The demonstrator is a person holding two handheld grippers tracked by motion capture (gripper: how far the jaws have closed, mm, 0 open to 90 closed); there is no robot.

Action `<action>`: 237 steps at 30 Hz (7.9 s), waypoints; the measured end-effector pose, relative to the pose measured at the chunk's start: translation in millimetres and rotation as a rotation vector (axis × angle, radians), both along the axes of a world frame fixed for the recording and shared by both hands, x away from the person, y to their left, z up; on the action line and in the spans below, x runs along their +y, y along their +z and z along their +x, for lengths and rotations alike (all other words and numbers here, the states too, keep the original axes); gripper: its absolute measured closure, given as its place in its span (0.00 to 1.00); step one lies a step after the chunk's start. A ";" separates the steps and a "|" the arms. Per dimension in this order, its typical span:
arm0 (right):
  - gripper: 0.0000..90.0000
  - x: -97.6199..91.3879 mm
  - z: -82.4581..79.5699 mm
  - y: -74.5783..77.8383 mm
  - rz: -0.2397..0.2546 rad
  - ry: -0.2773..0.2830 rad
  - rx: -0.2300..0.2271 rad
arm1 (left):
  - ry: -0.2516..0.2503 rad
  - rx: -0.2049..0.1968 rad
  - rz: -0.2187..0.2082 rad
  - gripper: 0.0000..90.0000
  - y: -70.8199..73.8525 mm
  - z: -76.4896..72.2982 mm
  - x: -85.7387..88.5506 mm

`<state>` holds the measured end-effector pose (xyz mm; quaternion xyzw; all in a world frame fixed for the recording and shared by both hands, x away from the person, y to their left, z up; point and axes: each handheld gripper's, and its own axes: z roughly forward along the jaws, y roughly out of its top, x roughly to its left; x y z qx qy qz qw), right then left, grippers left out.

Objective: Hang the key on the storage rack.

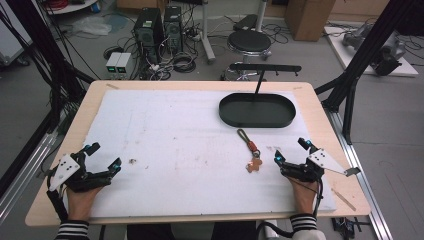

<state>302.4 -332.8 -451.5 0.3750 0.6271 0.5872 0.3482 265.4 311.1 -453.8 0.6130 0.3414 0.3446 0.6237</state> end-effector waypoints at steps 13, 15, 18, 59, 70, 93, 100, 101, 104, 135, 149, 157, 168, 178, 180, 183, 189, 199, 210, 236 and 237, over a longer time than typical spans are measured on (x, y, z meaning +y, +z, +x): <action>0.00 -0.6 -0.2 0.1 0.015 -0.004 0.007 | 0.002 0.009 0.009 0.02 0.4 0.8 -0.9; 0.00 -0.9 0.2 0.1 0.017 -0.004 0.006 | 0.002 0.008 0.008 0.02 0.4 0.7 -0.8; 0.00 -0.9 0.3 0.3 0.016 -0.005 0.009 | 0.002 0.006 0.007 0.02 0.4 0.6 -0.9; 0.00 61.9 85.2 79.6 -0.401 0.223 0.503 | 0.007 0.021 0.009 0.02 0.8 1.8 -1.0; 0.01 84.4 107.1 71.8 -0.526 0.239 0.654 | 0.005 0.026 0.009 0.02 0.9 2.4 -0.7; 0.07 113.2 128.7 49.5 -0.698 0.209 0.872 | 0.008 0.039 0.009 0.02 1.2 3.5 -0.5; 0.17 117.1 130.0 45.4 -0.701 0.189 0.914 | 0.008 0.040 0.007 0.02 1.2 3.7 -0.5; 0.19 117.3 130.4 45.4 -0.703 0.190 0.925 | 0.008 0.041 0.008 0.02 1.3 3.7 -0.5; 0.25 118.8 131.1 44.8 -0.701 0.186 0.939 | 0.011 0.042 0.007 0.02 1.3 3.8 -0.5; 0.83 128.0 131.0 47.9 -0.705 0.166 1.033 | 0.009 0.044 0.009 0.02 1.4 4.1 -0.4; 0.83 101.3 124.2 78.4 -0.560 0.192 0.857 | 0.010 0.044 0.008 0.02 1.3 4.0 -0.6; 0.83 90.5 119.7 93.0 -0.488 0.174 0.742 | 0.010 0.043 0.011 0.02 1.4 3.8 -0.7; 0.83 82.4 118.8 106.7 -0.405 0.136 0.577 | 0.012 0.038 0.012 0.02 1.2 3.4 -1.5; 0.83 68.0 129.3 126.9 -0.290 0.088 0.499 | 0.013 0.036 0.018 0.02 1.3 3.1 -1.2; 0.83 66.9 132.2 131.4 -0.283 0.075 0.485 | 0.013 0.037 0.014 0.02 1.2 3.1 -1.3; 0.83 66.6 136.6 136.2 -0.274 0.063 0.464 | 0.014 0.036 0.014 0.02 1.2 3.2 -1.3; 0.83 67.9 146.9 140.0 -0.255 0.034 0.443 | 0.013 0.036 0.013 0.02 1.2 3.2 -1.3; 0.82 68.5 161.8 137.3 -0.240 -0.006 0.414 | 0.015 0.037 0.012 0.02 1.2 3.5 -1.3; 0.82 69.6 173.1 127.1 -0.224 -0.052 0.408 | 0.014 0.037 0.012 0.02 1.2 3.4 -1.1; 0.82 75.2 193.8 104.8 -0.187 -0.096 0.430 | 0.017 0.032 0.009 0.02 1.0 2.8 -1.3; 0.82 75.3 194.5 104.1 -0.190 -0.098 0.428 | 0.017 0.032 0.010 0.02 1.0 2.8 -1.3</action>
